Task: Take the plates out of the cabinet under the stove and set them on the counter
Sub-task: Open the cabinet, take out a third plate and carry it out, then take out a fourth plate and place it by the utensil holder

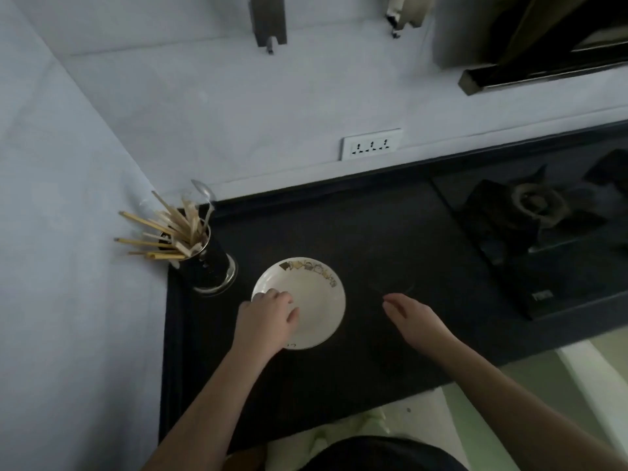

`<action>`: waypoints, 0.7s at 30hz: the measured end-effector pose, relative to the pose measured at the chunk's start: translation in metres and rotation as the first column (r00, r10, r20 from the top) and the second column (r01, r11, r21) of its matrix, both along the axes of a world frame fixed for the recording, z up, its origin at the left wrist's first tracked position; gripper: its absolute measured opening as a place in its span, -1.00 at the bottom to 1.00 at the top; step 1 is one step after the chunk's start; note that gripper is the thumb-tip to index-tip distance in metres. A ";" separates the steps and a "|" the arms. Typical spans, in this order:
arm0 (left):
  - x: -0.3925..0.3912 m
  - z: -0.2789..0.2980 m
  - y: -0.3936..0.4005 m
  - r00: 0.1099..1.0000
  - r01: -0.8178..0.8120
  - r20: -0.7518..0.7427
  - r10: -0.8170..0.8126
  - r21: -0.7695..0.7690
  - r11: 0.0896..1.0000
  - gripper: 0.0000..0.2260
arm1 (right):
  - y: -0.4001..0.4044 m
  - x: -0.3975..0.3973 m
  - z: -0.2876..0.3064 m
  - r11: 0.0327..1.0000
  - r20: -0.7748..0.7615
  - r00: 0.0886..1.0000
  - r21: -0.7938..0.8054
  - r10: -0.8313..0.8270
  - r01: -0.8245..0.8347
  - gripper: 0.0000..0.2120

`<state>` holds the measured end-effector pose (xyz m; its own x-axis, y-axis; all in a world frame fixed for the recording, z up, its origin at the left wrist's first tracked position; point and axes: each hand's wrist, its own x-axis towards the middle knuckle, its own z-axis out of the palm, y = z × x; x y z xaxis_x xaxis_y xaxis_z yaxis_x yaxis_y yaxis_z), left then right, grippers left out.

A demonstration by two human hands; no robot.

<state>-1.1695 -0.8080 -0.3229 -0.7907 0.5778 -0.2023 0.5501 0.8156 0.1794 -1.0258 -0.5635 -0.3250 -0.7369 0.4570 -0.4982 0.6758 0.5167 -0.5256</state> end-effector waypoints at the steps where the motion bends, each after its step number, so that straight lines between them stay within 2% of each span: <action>1: 0.004 0.003 0.006 0.998 0.055 -0.019 -0.054 0.022 0.998 -0.76 | -0.002 0.013 0.004 0.998 0.020 1.000 0.054 0.013 -0.014 -0.60; 5: 0.031 0.013 0.039 0.964 0.265 -0.050 -0.261 0.095 0.960 -0.62 | -0.013 0.066 0.012 0.944 0.090 0.993 0.313 0.078 -0.102 -0.53; 9: 0.071 0.021 0.075 0.904 0.421 0.017 -0.427 0.129 0.898 -0.53 | -0.025 0.121 0.023 0.900 0.048 0.999 0.436 -0.021 -0.002 -0.50; 12: 0.109 0.028 0.099 0.833 0.543 0.061 -0.549 0.096 0.834 -0.49 | -0.034 0.168 0.031 0.871 0.040 0.992 0.484 -0.116 0.082 -0.49; 16: 0.157 0.040 0.132 0.745 0.665 -0.009 -0.667 0.090 0.742 -0.51 | -0.037 0.233 0.041 0.807 -0.009 0.962 0.542 -0.273 0.234 -0.51; 21: 0.224 0.063 0.167 0.585 0.810 -0.033 -0.811 0.071 0.582 -0.48 | -0.046 0.316 0.049 0.724 -0.043 0.879 0.548 -0.475 0.418 -0.50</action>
<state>-0.9459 -0.6409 -0.2602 0.0137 0.9908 -0.1347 0.9758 0.0162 0.2182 -0.7103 -0.6097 -0.2761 -0.3423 0.9301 -0.1335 0.9306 0.3159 -0.1850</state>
